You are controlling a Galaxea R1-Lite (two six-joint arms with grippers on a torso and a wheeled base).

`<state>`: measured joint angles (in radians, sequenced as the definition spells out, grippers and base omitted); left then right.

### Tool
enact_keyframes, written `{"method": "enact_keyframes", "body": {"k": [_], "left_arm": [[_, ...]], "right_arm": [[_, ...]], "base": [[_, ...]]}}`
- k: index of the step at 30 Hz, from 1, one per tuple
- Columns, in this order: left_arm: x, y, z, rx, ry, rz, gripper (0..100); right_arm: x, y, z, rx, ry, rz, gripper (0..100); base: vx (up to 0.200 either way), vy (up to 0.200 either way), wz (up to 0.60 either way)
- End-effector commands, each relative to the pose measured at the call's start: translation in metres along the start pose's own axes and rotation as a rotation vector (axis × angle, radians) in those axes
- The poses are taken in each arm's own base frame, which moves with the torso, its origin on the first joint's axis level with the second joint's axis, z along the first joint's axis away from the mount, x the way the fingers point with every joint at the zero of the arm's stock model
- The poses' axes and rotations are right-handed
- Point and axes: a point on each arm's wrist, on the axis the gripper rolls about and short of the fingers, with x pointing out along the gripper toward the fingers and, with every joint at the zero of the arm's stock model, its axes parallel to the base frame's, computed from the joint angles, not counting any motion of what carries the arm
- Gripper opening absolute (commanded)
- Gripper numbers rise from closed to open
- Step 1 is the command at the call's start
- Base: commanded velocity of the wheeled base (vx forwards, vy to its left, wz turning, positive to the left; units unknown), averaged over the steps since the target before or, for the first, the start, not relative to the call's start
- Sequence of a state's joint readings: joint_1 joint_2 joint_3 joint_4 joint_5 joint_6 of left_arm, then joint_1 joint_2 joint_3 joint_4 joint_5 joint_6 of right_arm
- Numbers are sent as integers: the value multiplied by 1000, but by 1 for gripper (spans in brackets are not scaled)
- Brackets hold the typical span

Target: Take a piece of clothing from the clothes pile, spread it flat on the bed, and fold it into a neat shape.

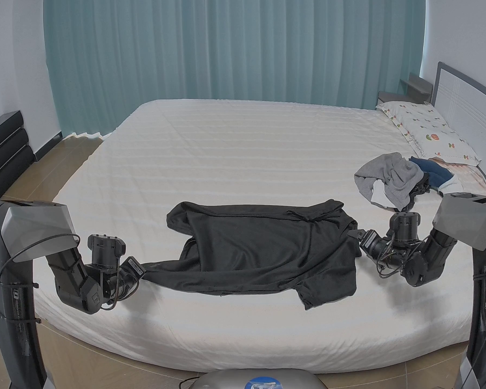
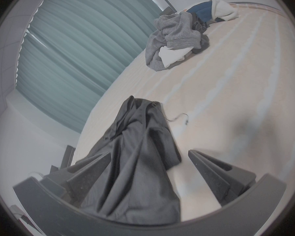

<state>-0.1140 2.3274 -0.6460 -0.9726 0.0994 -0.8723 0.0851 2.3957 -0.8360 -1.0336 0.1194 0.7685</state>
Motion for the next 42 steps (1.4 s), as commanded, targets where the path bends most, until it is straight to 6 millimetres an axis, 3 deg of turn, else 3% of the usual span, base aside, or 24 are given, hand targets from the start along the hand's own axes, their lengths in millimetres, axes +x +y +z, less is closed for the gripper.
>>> {"method": "enact_keyframes", "body": {"k": [1,6,12,19,20,25,30,32,33,42], "left_arm": [[0,1,-1,2,6,2,0],[-1,2,-2,3,8,5,0],[0,2,-2,7,9,6,0],[0,2,-3,7,10,7,0],[0,2,-3,7,10,7,0],[0,2,-2,7,10,5,0],[-2,2,-3,9,13,6,0],[-2,3,-3,9,14,7,0],[-9,9,-9,34,40,31,0],[-51,7,-37,282,135,18,0]], "right_arm": [[-48,1,-6,-84,51,6,100],[-60,-6,-34,-105,171,21,100],[-47,-5,-62,-134,250,14,100],[-39,6,-73,-167,259,26,100],[-37,5,-73,-168,253,15,0],[-37,3,-74,-174,239,-35,0],[-67,0,-55,-141,245,-91,0],[-68,0,-55,-140,244,-92,0],[-89,-2,-50,-129,245,-100,0],[-143,-18,-61,-152,332,-122,0]], "base": [[0,0,0],[0,0,0],[0,0,0],[0,0,0],[0,0,0],[0,0,0],[0,0,0],[0,0,0],[0,0,0],[0,0,0]]}}
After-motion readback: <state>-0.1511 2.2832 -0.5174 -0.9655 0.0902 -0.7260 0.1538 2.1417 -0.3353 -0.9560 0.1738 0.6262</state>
